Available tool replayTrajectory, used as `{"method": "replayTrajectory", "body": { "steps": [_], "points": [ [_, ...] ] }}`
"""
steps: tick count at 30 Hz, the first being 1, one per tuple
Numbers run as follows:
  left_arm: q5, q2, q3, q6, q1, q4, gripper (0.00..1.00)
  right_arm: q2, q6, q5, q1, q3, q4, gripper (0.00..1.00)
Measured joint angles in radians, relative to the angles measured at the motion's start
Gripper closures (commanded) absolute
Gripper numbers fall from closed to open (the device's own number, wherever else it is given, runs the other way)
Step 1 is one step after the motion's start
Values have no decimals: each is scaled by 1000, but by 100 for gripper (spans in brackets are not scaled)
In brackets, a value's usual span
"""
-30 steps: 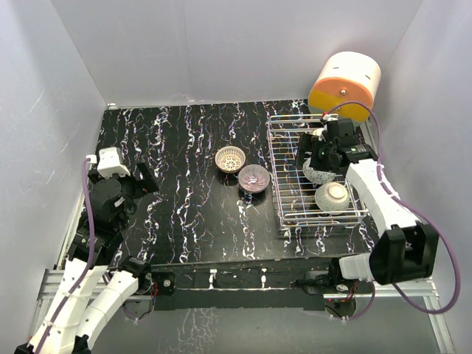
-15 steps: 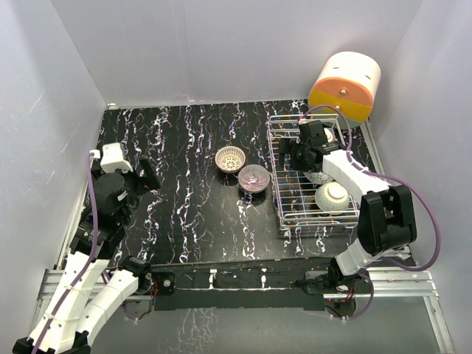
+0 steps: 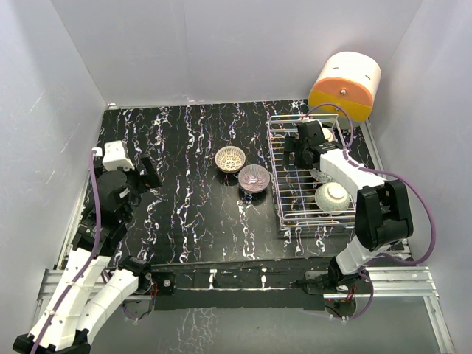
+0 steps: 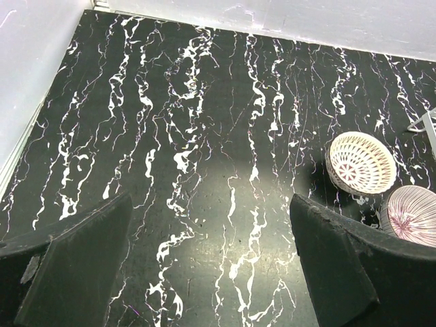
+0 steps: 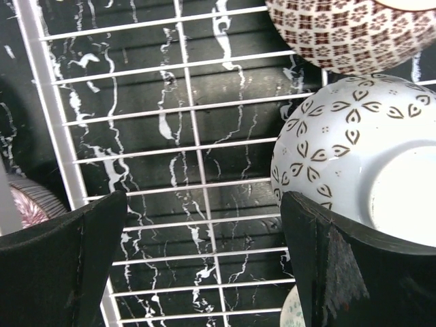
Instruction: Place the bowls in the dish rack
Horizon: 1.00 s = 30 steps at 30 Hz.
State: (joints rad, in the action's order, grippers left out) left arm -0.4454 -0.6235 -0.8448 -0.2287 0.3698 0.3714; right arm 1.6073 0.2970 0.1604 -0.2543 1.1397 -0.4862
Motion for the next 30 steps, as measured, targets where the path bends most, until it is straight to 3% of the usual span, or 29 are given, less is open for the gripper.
{"method": "replayTrajectory", "body": {
  "steps": [8, 16, 30],
  "points": [
    [-7, 13, 0, 0, 0, 0, 3, 4, -6, 53, 0, -4, 12, 0],
    [-7, 13, 0, 0, 0, 0, 3, -40, -38, -86, -18, -12, 37, 0],
    [-15, 10, 0, 1, 0, 4, 3, -125, -117, -117, -372, 62, 35, 1]
  ]
}}
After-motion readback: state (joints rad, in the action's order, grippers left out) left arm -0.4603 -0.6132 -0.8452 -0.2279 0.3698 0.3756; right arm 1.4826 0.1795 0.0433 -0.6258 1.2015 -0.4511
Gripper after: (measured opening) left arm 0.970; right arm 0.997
